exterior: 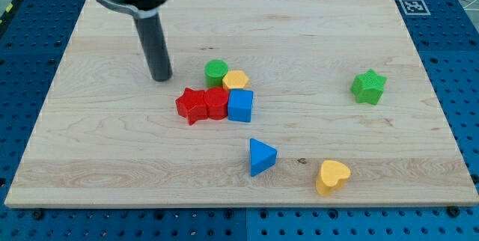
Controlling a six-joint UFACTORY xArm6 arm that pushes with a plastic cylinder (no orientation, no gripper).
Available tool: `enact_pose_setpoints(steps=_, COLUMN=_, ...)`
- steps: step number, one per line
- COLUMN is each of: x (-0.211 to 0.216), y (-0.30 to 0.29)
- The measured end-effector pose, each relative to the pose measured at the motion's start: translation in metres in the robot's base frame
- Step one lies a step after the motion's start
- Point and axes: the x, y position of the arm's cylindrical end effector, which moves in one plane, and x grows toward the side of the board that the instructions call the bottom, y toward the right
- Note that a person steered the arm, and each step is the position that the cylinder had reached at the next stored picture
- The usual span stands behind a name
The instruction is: Move green star towards center
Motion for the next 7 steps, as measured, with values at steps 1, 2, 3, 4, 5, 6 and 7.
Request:
enact_pose_setpoints(steps=1, x=-0.047, y=-0.006)
enact_pose_setpoints(steps=2, x=-0.078, y=0.021)
enact_pose_setpoints(steps=3, x=-0.091, y=0.071)
enact_pose_setpoints(steps=4, x=-0.091, y=0.149)
enact_pose_setpoints(steps=5, x=-0.091, y=0.234)
enact_pose_setpoints(steps=6, x=-0.078, y=0.309)
enact_pose_setpoints(steps=7, x=-0.045, y=0.357)
